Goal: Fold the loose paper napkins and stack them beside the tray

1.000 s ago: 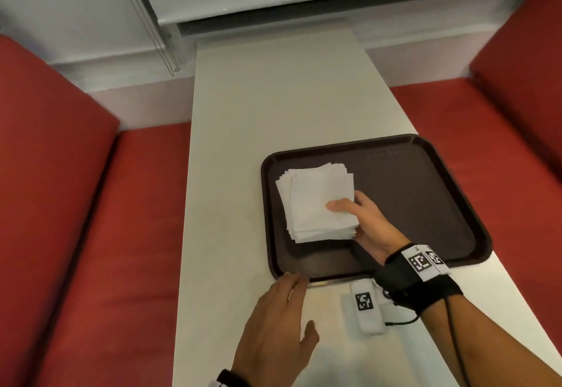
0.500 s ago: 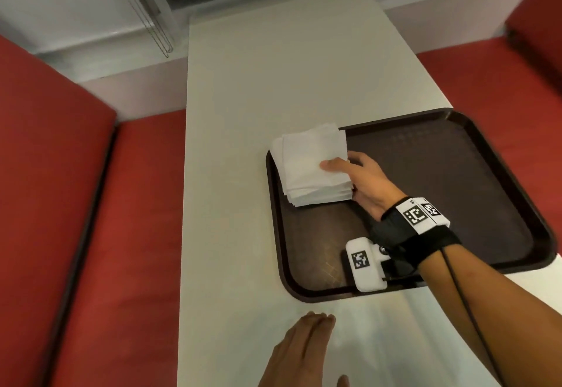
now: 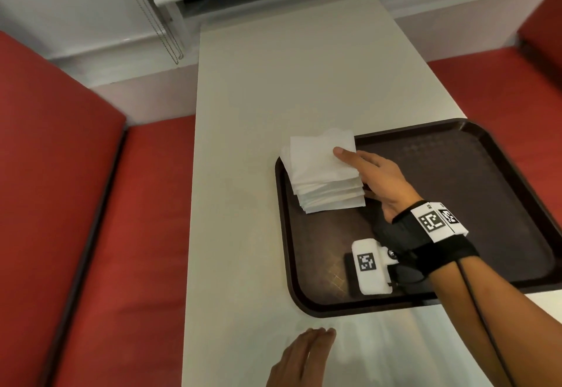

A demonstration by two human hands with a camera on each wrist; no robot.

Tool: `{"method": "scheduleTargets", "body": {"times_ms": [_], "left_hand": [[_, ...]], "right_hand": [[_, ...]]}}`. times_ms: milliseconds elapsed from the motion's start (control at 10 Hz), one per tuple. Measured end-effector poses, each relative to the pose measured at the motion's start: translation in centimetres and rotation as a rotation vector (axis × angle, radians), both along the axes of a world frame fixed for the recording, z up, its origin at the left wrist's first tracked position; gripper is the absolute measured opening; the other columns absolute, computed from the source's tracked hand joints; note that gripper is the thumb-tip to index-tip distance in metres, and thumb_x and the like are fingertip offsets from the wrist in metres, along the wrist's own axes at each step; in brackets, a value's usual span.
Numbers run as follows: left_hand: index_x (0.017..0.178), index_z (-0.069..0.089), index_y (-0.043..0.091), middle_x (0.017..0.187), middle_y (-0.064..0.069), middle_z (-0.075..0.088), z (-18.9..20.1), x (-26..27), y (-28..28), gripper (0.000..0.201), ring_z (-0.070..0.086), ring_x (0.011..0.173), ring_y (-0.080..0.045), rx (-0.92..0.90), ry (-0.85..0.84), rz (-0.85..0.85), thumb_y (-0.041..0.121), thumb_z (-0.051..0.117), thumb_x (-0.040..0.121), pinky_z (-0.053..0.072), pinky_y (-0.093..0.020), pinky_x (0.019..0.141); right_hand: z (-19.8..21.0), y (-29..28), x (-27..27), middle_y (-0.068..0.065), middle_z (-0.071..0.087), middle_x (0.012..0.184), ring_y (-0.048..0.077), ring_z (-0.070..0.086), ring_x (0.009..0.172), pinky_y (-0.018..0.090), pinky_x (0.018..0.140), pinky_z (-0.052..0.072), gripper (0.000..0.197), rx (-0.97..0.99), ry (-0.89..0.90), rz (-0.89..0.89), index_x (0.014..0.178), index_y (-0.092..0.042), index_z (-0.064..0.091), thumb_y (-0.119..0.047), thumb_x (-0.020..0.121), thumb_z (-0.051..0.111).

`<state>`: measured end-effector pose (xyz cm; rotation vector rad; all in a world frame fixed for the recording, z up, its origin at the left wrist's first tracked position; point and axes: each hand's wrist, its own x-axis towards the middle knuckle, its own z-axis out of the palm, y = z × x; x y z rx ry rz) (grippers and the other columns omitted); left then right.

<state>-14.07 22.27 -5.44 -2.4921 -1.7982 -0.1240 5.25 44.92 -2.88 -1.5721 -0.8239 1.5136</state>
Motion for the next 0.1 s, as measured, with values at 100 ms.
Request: {"method": "scheduleTargets", "body": {"times_ms": [100], "left_hand": [[0.152, 0.005, 0.035, 0.120, 0.042, 0.056, -0.75, 0.74, 0.66, 0.056, 0.062, 0.087, 0.017, -0.267, -0.170, 0.110, 0.051, -0.009, 0.099, 0.038, -0.003, 0.086]], "right_hand": [[0.95, -0.38, 0.48, -0.007, 0.061, 0.132, 0.015, 0.058, 0.119, 0.030, 0.092, 0.046, 0.093, 0.006, 0.028, -0.031, 0.138, -0.024, 0.054, -0.071, 0.061, 0.077]]}}
